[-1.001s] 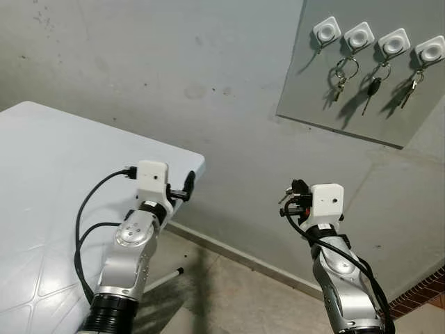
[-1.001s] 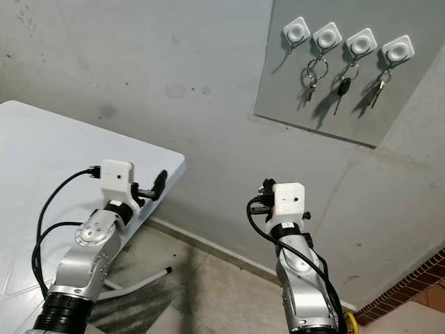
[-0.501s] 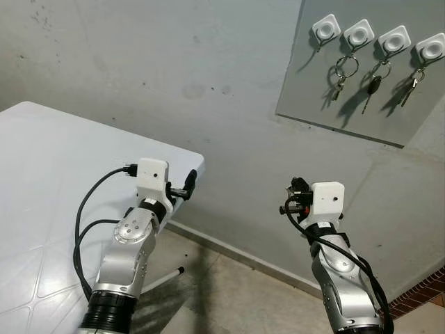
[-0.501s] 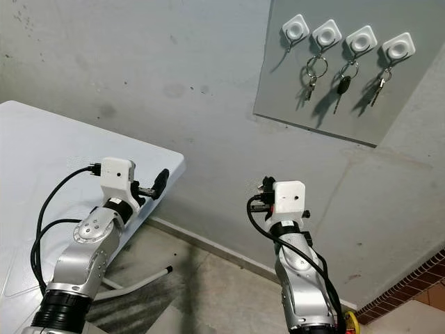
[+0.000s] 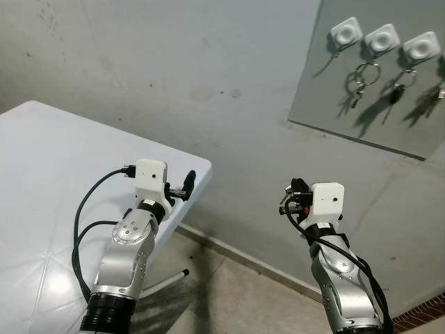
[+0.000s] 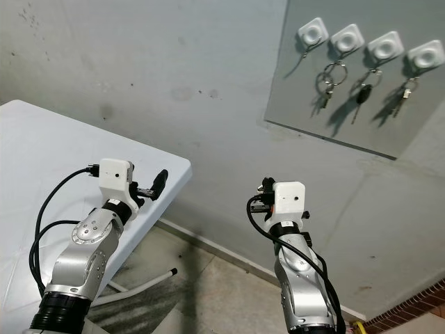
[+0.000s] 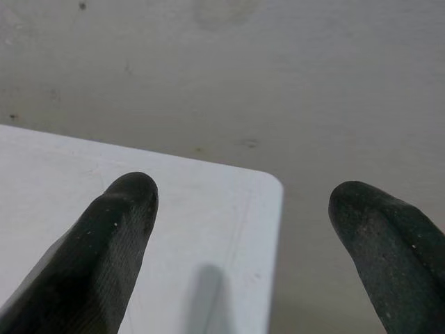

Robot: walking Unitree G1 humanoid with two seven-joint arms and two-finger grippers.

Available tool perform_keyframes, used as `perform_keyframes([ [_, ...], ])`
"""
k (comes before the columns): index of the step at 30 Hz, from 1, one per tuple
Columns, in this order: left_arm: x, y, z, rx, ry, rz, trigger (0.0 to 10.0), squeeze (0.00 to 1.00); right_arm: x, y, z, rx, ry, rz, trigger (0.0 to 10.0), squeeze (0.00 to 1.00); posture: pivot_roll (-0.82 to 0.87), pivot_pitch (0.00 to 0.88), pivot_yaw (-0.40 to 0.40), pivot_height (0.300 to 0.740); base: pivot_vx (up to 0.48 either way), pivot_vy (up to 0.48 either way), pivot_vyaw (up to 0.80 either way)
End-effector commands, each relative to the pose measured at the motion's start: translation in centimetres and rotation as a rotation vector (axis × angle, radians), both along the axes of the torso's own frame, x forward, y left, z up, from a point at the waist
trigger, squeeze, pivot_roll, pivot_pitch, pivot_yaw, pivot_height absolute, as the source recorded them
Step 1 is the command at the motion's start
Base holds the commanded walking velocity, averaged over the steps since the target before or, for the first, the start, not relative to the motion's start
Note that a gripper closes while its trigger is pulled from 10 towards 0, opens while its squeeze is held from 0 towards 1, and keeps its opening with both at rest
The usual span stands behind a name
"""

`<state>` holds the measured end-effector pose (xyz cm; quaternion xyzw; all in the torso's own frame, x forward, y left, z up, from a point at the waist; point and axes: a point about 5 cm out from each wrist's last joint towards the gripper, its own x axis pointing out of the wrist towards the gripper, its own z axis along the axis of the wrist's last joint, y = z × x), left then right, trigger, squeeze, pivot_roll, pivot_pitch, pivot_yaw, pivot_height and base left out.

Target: Hang keys on a hook

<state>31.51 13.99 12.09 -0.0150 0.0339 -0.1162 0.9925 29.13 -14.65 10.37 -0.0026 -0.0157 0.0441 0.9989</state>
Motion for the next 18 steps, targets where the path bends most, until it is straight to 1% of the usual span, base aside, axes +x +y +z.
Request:
perform_keyframes([
  [1, 0.00, -0.18, 0.41, -0.001, -0.011, -0.012, 10.0, 0.00, 0.05, -0.26, 0.12, -0.001, -0.001, -0.010, 10.0, 0.00, 0.01, 0.000, 0.004, 0.740, 0.289, 0.000, 0.00],
  [10, -0.03, -0.30, 0.49, -0.003, -0.013, -0.016, 10.0, 0.00, 0.07, -0.28, 0.08, -0.001, 0.001, -0.010, 10.0, 0.00, 0.02, 0.000, 0.004, 0.740, 0.288, 0.000, 0.00],
  [15, -0.09, -0.42, 0.77, -0.008, -0.038, -0.012, 10.0, 0.00, 0.13, -0.16, 0.09, 0.000, 0.001, -0.005, 10.0, 0.00, 0.02, 0.000, 0.002, 0.740, 0.000, 0.000, 0.00],
  [18, -0.07, -0.67, 0.90, 0.018, -0.040, -0.021, 10.0, 0.00, 0.20, -0.10, 0.09, -0.007, 0.003, 0.008, 10.0, 0.00, 0.02, 0.000, 0.002, 0.740, 0.000, 0.000, 0.00],
])
